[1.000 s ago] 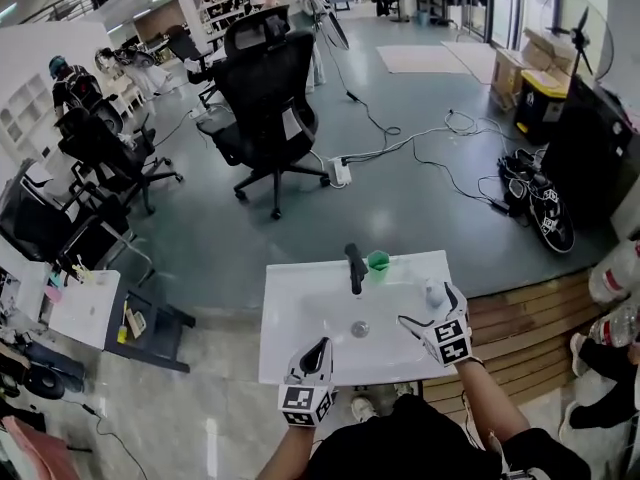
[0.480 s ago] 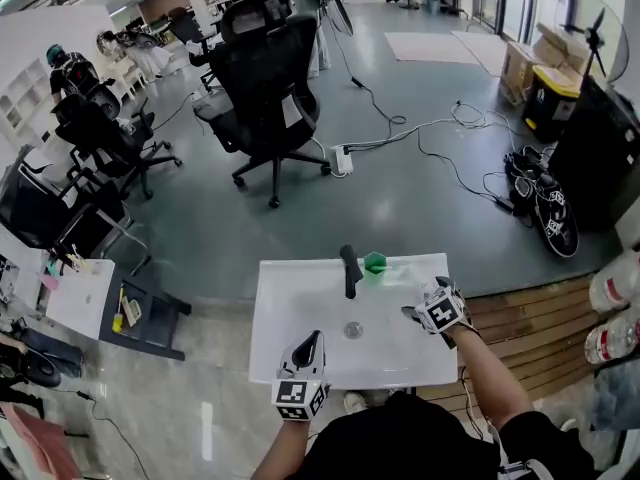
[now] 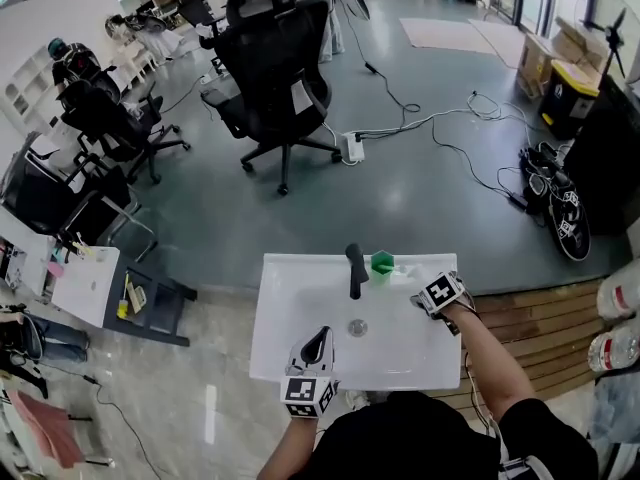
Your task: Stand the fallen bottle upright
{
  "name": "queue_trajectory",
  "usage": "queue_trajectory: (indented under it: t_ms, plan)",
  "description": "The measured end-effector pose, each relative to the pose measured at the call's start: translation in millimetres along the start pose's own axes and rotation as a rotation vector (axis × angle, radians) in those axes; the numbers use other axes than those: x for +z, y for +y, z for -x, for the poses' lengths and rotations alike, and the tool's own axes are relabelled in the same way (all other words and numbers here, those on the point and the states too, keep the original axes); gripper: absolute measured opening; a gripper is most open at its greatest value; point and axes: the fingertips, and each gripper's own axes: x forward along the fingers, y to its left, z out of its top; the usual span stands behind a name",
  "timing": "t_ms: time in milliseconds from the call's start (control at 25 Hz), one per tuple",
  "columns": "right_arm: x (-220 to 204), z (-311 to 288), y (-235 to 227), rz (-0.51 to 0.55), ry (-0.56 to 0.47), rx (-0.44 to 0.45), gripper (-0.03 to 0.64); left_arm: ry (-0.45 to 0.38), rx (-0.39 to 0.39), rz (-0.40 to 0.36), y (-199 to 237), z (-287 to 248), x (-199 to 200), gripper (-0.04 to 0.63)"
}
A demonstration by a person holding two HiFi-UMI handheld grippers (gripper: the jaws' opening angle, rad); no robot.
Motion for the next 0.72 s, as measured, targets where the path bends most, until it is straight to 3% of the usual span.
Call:
queue_trajectory:
  t_ms: [200, 440, 720]
  plan:
    - [-12.6, -5.7, -23.0, 0.02, 0.124, -0.041, 0.43, -0.003, 0.023, 0.035, 2.7, -3.9, -1.8, 0.017]
    - [-14.6, -17.8, -21.1, 0.02, 0.192, -0.023, 0.303, -0.006, 0.014, 0.034, 2.5, -12.7, -0.6, 0.017]
    - [-17.5, -20.0, -21.0, 0.041, 0.233, -0.011, 0.295, -0.01, 0.002, 0.031, 2.6, -17.8, 3.5, 0.017]
